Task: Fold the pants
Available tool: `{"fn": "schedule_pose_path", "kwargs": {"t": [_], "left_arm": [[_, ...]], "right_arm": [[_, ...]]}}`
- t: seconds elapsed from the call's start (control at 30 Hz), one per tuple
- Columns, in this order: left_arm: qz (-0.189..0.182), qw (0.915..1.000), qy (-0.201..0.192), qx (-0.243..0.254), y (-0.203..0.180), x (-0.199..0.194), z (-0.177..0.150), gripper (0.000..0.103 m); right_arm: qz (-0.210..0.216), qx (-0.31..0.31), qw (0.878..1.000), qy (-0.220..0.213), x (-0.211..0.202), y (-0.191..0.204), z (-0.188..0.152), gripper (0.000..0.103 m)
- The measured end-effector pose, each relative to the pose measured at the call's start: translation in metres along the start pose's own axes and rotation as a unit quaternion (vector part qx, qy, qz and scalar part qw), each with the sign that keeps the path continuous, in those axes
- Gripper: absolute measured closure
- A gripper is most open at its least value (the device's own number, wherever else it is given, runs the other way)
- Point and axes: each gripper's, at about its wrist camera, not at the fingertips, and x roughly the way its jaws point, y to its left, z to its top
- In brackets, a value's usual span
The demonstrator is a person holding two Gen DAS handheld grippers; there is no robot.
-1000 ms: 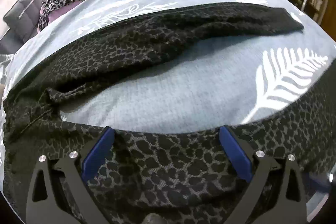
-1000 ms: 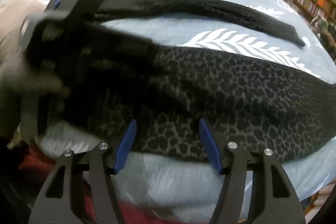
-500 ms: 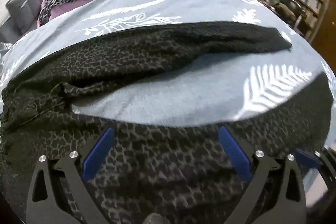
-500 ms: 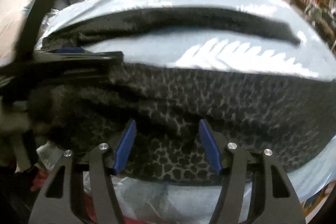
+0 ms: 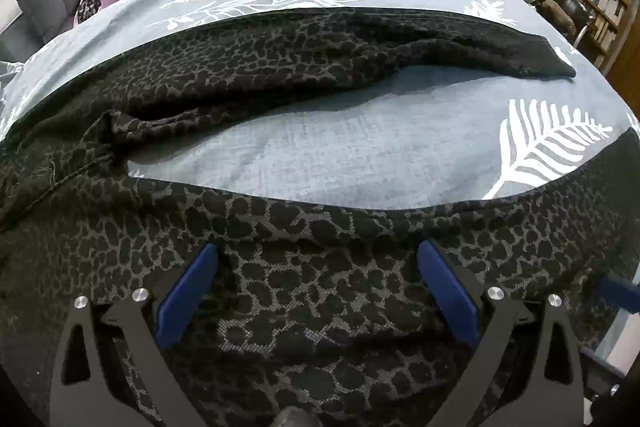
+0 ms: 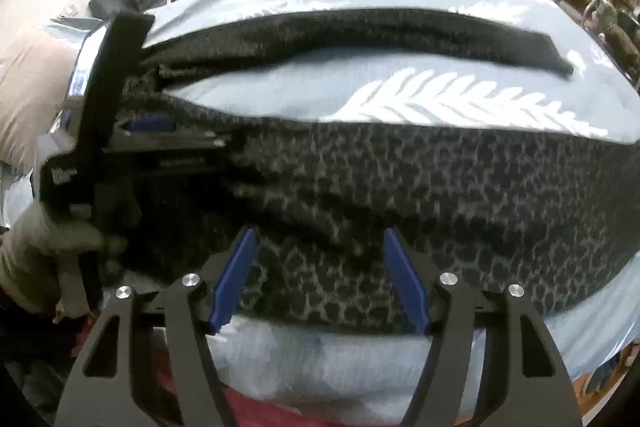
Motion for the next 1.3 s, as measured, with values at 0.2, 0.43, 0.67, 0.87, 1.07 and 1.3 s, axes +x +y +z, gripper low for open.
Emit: {"fn": "schedule_pose_path", "kwargs": {"t": [0.2, 0.43, 0.67, 0.87, 1.07, 1.3], "left_arm": [[0.004, 0.9999, 0.0, -0.013, 0.005, 0.004, 0.004, 0.005], [-0.009, 0.9993, -0.01, -0.035, 0.028, -0.021, -0.001, 0.005], [0.019, 0.9955, -0.047, -0.08, 0.091, -0.052, 0.013, 0.005], [0.059, 0.988, -0.05, -0.134, 0.161, -0.06, 0.025, 0.005], [0.114, 0.9801, -0.053, -0.154, 0.219, -0.059, 0.039, 0.005], [0.148, 0.9679, -0.05, -0.197, 0.284, -0.057, 0.055, 0.005]], "right_arm": [[-0.025, -0.029, 0.999, 0.024, 0.022, 0.008, -0.004, 0.034], [0.0, -0.007, 1.0, 0.013, 0.011, -0.004, 0.009, 0.031], [-0.003, -0.005, 1.0, -0.021, 0.007, -0.008, 0.043, 0.031], [-0.004, -0.004, 1.0, -0.023, 0.019, -0.006, 0.064, 0.031], [-0.014, 0.01, 1.0, -0.019, 0.033, -0.011, 0.085, 0.031], [-0.02, 0.01, 1.0, -0.021, 0.044, -0.015, 0.107, 0.031]]}}
